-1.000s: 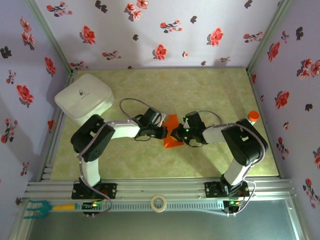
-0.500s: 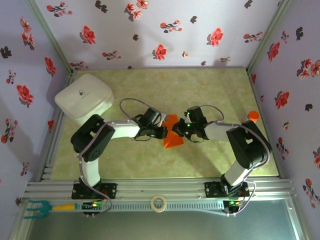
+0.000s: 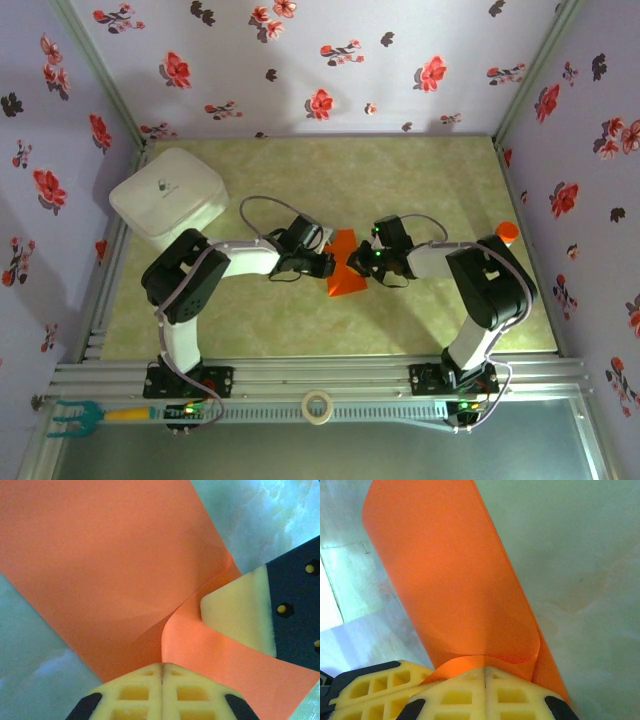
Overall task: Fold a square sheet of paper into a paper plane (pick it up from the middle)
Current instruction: Fold the triangle a second time at the center of the table.
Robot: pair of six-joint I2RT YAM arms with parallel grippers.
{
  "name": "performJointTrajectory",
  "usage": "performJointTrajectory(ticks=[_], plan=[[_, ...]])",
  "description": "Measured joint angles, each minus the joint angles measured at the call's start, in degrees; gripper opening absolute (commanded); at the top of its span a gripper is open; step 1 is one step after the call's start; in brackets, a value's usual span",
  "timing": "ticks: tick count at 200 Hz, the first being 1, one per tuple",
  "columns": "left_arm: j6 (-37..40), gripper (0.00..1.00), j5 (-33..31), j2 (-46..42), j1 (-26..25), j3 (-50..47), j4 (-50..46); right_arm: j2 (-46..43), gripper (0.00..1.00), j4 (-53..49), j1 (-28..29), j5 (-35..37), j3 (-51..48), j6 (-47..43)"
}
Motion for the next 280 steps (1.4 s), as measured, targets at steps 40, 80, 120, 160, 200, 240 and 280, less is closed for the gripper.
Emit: performJointTrajectory(ticks=[40,80,120,160,200,240,280], plan=[[0.6,0.04,0.1,0.0,0.0,0.1,-0.3,-1.0,0.00,-3.5,-1.3,-0.1,3.2,-0.9],[0.8,0.04,0.1,0.0,0.0,0.1,-0.4,1.6,0.00,-2.0,-2.6,-0.1,3.1,-1.0],[1.0,0.04,0.2,0.2,0.1,0.4,-0.7,2.6,0.00,1.4,-3.9,-1.9,1.5,-0.8],[1.0,0.04,0.3,0.5,0.1,0.7,-0.5,2.2,0.00,2.3,-5.0,-1.9,0.7,0.0],[1.0,0.04,0.3,0.5,0.1,0.7,-0.5,0.6,0.00,4.7,-7.7,0.0,-1.6,1.4],[1.0,0.04,0.6,0.5,0.2,0.7,-0.6,-3.0,0.00,5.2,-8.1,0.0,-2.2,2.1],[1.0,0.04,0.7,0.5,0.3,0.7,-0.6,-4.5,0.00,4.2,-2.4,-1.7,-1.4,1.5]])
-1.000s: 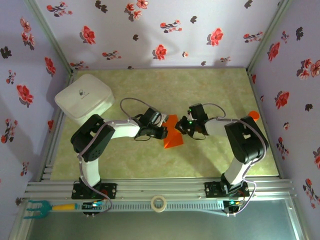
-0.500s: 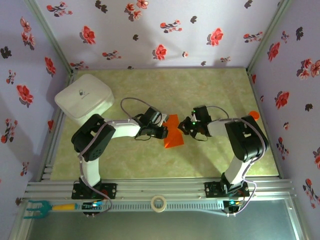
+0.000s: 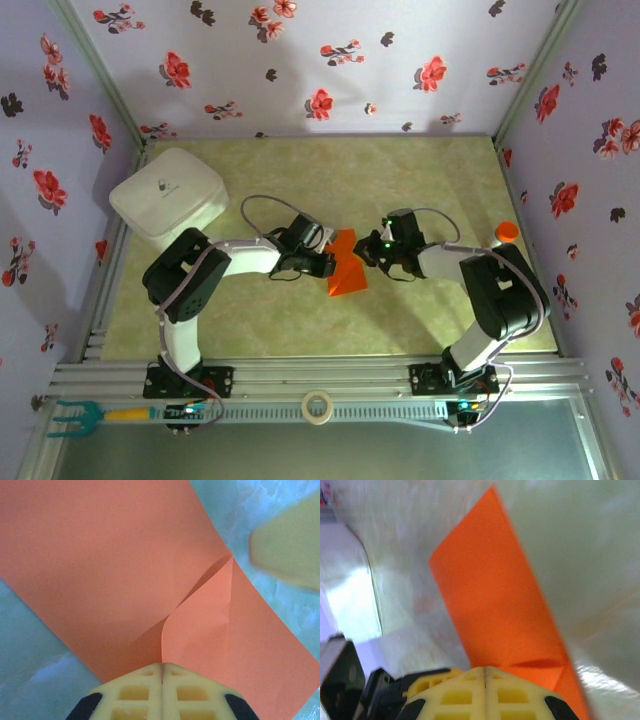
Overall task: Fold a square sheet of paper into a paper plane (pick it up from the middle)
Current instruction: Fold the triangle a second time at the center of the table.
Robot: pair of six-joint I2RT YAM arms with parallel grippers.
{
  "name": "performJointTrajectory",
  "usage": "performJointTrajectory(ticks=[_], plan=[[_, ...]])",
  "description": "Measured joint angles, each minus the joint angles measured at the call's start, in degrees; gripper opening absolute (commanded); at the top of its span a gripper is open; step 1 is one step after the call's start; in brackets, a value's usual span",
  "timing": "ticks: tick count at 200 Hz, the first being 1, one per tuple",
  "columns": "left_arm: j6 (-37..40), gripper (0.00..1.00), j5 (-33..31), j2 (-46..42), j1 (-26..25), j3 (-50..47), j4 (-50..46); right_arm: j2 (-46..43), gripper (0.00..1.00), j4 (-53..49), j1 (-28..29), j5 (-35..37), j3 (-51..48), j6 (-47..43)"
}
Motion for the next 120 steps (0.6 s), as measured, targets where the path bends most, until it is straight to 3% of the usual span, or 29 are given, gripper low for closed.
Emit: performJointTrajectory(ticks=[38,88,120], plan=[[0.0,0.04,0.0,0.0,0.0,0.0,0.0,1.3,0.00,-1.4,4.6,-1.1,0.1,0.0],[0.0,0.05,0.0,0.0,0.0,0.1,-0.2,4.4,0.00,-4.2,4.8,-0.8,0.4,-1.1],[-0.1,0.15,0.0,0.1,0.0,0.5,-0.9,4.5,0.00,-3.9,4.7,-0.3,0.3,-1.5]])
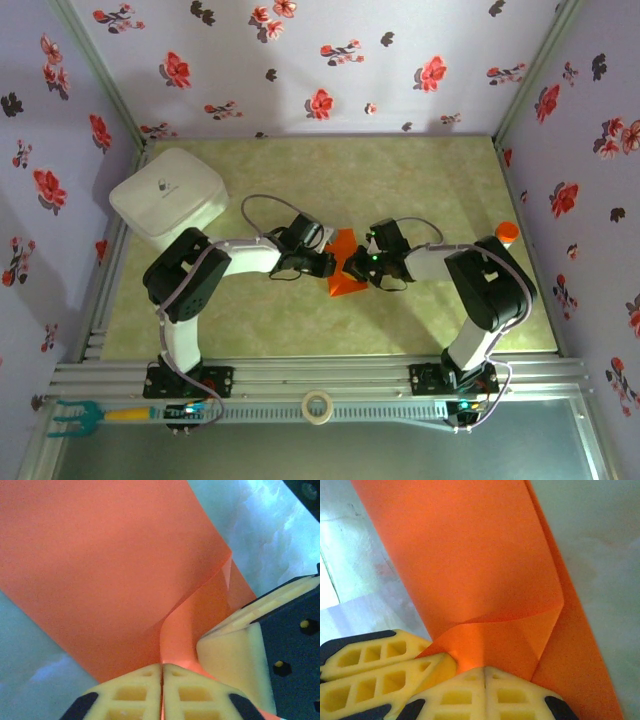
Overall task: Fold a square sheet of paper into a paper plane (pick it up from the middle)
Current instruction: Fold the triangle a second time at the center of the table.
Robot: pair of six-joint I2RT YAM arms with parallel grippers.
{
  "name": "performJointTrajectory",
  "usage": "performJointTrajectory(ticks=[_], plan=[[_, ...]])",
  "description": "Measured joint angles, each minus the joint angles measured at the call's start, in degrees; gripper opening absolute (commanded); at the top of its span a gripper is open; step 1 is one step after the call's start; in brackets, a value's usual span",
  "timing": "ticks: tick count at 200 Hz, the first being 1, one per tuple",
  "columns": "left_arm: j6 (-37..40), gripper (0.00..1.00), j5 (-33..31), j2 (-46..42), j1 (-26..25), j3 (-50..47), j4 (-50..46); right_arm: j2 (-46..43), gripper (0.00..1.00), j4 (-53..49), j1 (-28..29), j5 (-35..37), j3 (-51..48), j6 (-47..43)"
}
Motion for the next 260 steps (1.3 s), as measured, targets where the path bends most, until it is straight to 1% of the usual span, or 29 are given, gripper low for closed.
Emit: performJointTrajectory(ticks=[8,18,30,42,55,68,89,104,118,150,188,203,260], plan=[[0.0,0.18,0.0,0.0,0.0,0.1,-0.1,0.0,0.00,0.5,0.0,0.0,-0.2,0.0],[-0.1,0.26,0.0,-0.2,0.0,0.2,-0.4,0.0,0.00,1.3,0.0,0.0,-0.6,0.1],[-1.0,0.33,-0.3,-0.9,0.0,0.3,-1.2,0.0,0.00,2.3,0.0,0.1,-1.0,0.2],[-1.7,0.36,-1.4,-2.2,0.1,0.3,-3.0,0.0,0.00,2.9,0.0,0.1,-1.3,0.5],[-2.2,0.36,-2.4,-4.0,0.4,0.3,-4.8,0.0,0.00,3.2,0.0,0.1,-1.4,0.7],[-3.1,0.33,-3.2,-5.9,0.7,0.3,-6.4,0.0,0.00,3.6,0.0,0.2,-1.5,0.9],[-4.4,0.21,-2.9,-8.2,1.0,0.4,-8.1,0.0,0.00,4.1,0.0,0.3,-1.7,1.7],[-5.6,0.12,-0.7,-9.0,1.1,0.4,-8.1,0.0,0.00,4.9,0.0,0.3,-2.0,2.2],[-7.1,0.07,2.1,-9.0,1.1,0.3,-7.8,0.0,0.00,5.4,0.0,0.4,-2.3,2.4],[-9.4,0.05,7.8,-8.7,0.7,-0.1,-6.4,0.0,0.00,5.7,0.0,0.5,-2.3,2.9],[-10.9,0.04,12.9,-5.0,-0.5,0.1,-4.9,0.0,0.00,5.7,0.0,0.6,-2.3,3.1],[-11.2,0.00,14.0,-3.4,-0.7,0.3,-5.1,0.0,0.00,5.7,0.0,0.6,-2.3,3.1],[-12.3,0.00,16.1,-1.3,-0.9,1.1,-4.9,0.0,0.00,5.7,0.0,0.6,-2.4,3.1]])
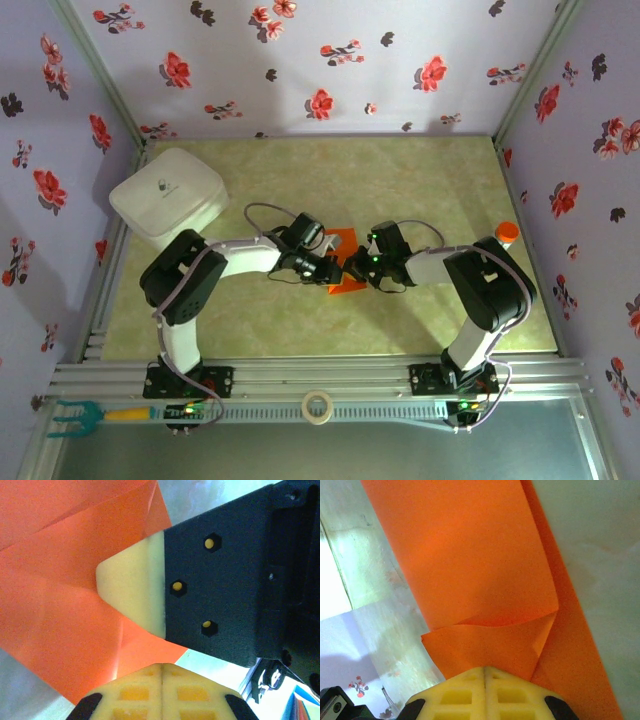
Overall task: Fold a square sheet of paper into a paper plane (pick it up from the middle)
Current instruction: Fold the triangle a second time at the center of the table.
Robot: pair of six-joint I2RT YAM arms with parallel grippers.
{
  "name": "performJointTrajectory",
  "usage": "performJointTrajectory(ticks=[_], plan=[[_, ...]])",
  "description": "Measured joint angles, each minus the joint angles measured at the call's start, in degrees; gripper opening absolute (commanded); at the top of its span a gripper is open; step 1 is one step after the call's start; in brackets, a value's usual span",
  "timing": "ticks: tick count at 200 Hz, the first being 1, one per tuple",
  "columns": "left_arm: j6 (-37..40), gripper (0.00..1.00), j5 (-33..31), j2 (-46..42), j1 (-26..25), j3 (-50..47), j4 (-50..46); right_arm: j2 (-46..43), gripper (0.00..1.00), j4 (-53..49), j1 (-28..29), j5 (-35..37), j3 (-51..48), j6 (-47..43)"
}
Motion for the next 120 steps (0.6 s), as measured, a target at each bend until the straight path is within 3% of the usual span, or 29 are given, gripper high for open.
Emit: performJointTrajectory(ticks=[120], plan=[[0.1,0.00,-0.4,2.6,0.0,0.3,-2.7,0.0,0.00,0.0,-0.1,0.0,0.0,0.0]])
